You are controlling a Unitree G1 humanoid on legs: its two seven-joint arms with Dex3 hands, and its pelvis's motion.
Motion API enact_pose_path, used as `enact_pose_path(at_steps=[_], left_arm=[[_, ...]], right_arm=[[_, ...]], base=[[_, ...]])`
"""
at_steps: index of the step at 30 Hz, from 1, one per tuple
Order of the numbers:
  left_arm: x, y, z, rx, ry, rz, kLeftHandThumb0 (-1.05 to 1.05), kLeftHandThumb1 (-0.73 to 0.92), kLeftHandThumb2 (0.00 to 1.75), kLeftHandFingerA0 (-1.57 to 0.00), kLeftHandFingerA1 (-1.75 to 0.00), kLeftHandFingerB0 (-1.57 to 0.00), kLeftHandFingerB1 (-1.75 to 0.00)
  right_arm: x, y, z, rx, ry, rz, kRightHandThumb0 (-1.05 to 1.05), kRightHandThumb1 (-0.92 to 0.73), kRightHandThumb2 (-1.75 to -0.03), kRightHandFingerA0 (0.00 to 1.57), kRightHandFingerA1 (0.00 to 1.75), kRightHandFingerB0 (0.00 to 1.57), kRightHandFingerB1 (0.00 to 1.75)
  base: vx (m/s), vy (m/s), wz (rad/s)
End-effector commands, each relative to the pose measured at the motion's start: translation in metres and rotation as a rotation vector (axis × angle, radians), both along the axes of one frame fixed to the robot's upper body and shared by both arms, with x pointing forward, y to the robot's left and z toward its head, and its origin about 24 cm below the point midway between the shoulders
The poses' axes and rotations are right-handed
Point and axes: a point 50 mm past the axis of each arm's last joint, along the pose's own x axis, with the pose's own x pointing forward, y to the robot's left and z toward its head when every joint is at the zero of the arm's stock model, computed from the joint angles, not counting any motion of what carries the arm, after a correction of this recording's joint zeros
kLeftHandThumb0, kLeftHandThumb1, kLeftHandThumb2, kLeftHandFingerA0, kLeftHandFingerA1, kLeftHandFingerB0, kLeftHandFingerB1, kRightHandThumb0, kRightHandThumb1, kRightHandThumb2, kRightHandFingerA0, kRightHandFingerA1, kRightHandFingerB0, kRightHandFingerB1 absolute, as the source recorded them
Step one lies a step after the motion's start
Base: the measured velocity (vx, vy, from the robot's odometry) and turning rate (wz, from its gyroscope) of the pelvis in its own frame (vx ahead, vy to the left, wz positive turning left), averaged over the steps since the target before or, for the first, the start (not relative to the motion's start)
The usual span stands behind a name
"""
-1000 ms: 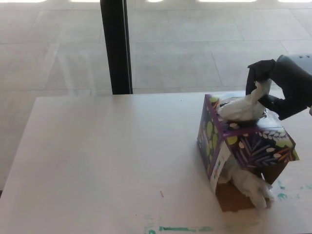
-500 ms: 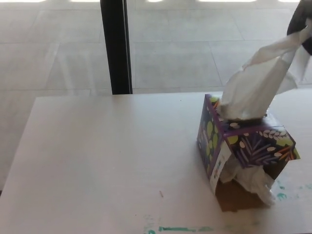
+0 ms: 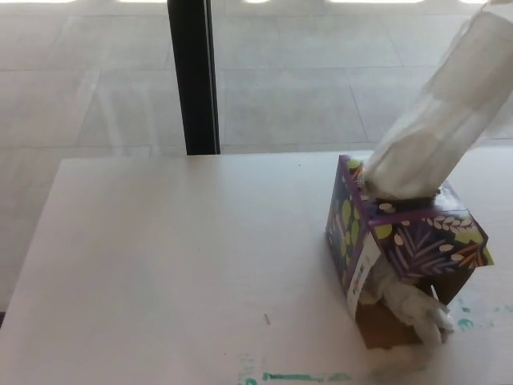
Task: The robot uses its right hand to pull out a tissue from the tissue box kept in the middle of the desk and put it on the right side
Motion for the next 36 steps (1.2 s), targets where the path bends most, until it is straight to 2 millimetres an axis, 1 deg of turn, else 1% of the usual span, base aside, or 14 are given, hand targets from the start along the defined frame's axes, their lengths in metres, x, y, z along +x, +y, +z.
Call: enact_pose_path(at_steps=[1,3,4,6,7,19,21,24,26,28,29,30,34,36], left_arm=[[-0.002,0.006,0.005,0.03,0.0,0.001,-0.79,0.92,0.73,-0.63,-0.59,-0.47,-0.46],[-0.003,0.006,0.005,0.031,0.0,0.008,-0.8,0.92,0.72,-0.64,-0.6,-0.47,-0.47],[-0.004,0.006,0.005,0.033,0.001,0.01,-0.76,0.74,1.12,-0.59,-0.66,-0.45,-0.58],[-0.004,0.006,0.005,0.036,0.003,0.013,-0.77,0.74,1.13,-0.58,-0.66,-0.43,-0.57],[-0.004,0.006,0.005,0.033,0.0,0.012,-0.77,0.74,1.13,-0.59,-0.67,-0.44,-0.58],[-0.006,0.007,0.005,0.025,-0.002,0.025,-0.77,0.74,1.13,-0.57,-0.66,-0.44,-0.58],[-0.006,0.006,0.004,0.025,-0.011,0.018,-0.81,0.92,0.73,-0.6,-0.57,-0.45,-0.47],[-0.008,0.006,0.005,0.022,-0.012,0.031,-0.81,0.92,0.72,-0.63,-0.6,-0.46,-0.47],[-0.008,0.006,0.004,0.022,-0.008,0.03,-0.77,0.74,1.13,-0.59,-0.67,-0.43,-0.58],[-0.007,0.006,0.004,0.024,-0.011,0.021,-0.77,0.74,1.13,-0.59,-0.67,-0.43,-0.58],[-0.006,0.006,0.004,0.024,-0.014,0.025,-0.8,0.92,0.72,-0.65,-0.6,-0.48,-0.47],[-0.005,0.006,0.004,0.026,-0.017,0.028,-0.76,0.75,1.13,-0.59,-0.66,-0.44,-0.58],[-0.005,0.006,0.005,0.029,-0.025,0.02,-0.76,0.74,1.13,-0.59,-0.67,-0.45,-0.58],[-0.005,0.006,0.005,0.023,-0.03,0.03,-0.82,0.92,0.74,-0.61,-0.58,-0.45,-0.46]], right_arm=[[-0.011,-0.017,0.015,-0.001,-0.104,-0.055,-0.33,-0.45,-1.2,1.29,1.4,0.97,1.13],[-0.013,-0.023,0.015,-0.021,-0.105,-0.082,-0.27,-0.32,-1.28,1.04,1.71,0.94,1.24],[-0.014,-0.026,0.014,-0.036,-0.107,-0.094,-0.27,-0.31,-1.27,1.04,1.71,0.95,1.23],[-0.017,-0.03,0.013,-0.062,-0.11,-0.116,-0.29,-0.39,-1.16,1.31,1.39,1.0,1.1],[-0.02,-0.034,0.012,-0.087,-0.113,-0.134,-0.23,-0.32,-1.18,1.09,1.67,1.0,1.19],[-0.024,-0.037,-0.025,-0.221,-0.019,-0.115,-0.25,-0.38,-1.16,1.04,1.62,0.93,1.19],[-0.024,-0.031,-0.054,-0.357,0.134,-0.121,-0.27,-0.53,-0.98,0.94,1.67,0.84,1.23],[-0.023,-0.026,-0.081,-0.415,0.205,-0.096,-0.23,-0.49,-0.88,0.93,1.62,0.86,1.19],[-0.023,-0.017,-0.123,-0.485,0.309,-0.052,-0.25,-0.46,-0.77,0.87,1.62,0.81,1.29],[-0.024,-0.016,-0.128,-0.493,0.319,-0.044,-0.25,-0.46,-0.77,0.87,1.62,0.81,1.29],[-0.024,-0.015,-0.135,-0.502,0.325,-0.04,-0.24,-0.47,-0.76,0.86,1.64,0.79,1.37],[-0.025,-0.012,-0.144,-0.514,0.338,-0.036,-0.25,-0.5,-0.78,0.85,1.65,0.79,1.39],[-0.029,-0.005,-0.173,-0.478,0.542,-0.002,-0.17,-0.62,-0.72,0.91,1.72,0.61,1.47],[-0.032,0.001,-0.185,-0.485,0.577,0.015,-0.22,-0.59,-0.72,0.83,1.7,0.69,1.45]], base=[[0.0,0.0,0.0],[0.0,0.0,0.0],[0.0,0.0,0.0],[0.0,0.0,0.0],[0.0,0.0,0.0],[0.0,0.0,0.0],[0.0,0.0,0.0],[0.0,0.0,0.0],[0.0,0.0,0.0],[0.0,0.0,0.0],[0.0,0.0,0.0],[0.0,0.0,0.0],[0.0,0.0,0.0],[0.0,0.0,0.0]])
